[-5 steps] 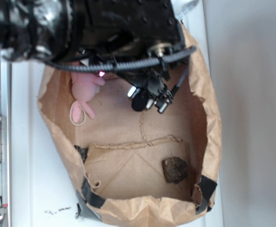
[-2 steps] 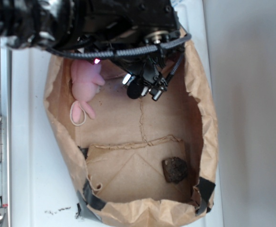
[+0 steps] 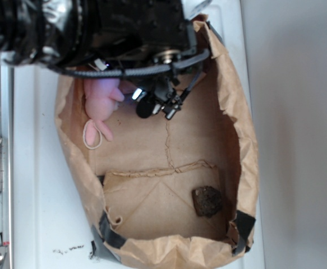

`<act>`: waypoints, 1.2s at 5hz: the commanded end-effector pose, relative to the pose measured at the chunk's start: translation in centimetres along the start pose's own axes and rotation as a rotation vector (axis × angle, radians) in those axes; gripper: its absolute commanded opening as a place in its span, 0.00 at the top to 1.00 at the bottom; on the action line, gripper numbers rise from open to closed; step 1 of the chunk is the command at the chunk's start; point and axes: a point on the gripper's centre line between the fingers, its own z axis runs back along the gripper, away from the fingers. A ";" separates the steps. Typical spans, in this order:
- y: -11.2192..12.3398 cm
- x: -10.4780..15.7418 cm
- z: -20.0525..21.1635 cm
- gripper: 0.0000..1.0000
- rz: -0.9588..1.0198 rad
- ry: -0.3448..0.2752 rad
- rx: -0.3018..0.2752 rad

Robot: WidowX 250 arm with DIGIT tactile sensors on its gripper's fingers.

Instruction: Grab the pink bunny.

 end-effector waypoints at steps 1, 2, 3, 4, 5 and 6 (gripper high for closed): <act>0.3 0.0 1.4 0.00 -0.026 -0.058 -0.029; 0.3 0.0 1.4 0.00 -0.026 -0.058 -0.029; 0.3 0.0 1.4 0.00 -0.026 -0.058 -0.029; 0.2 -0.6 -0.4 0.00 -0.042 -0.120 -0.012; 0.0 -1.4 -4.0 0.00 -0.053 -0.171 0.023; 0.3 -2.8 -3.5 0.00 -0.075 -0.197 -0.004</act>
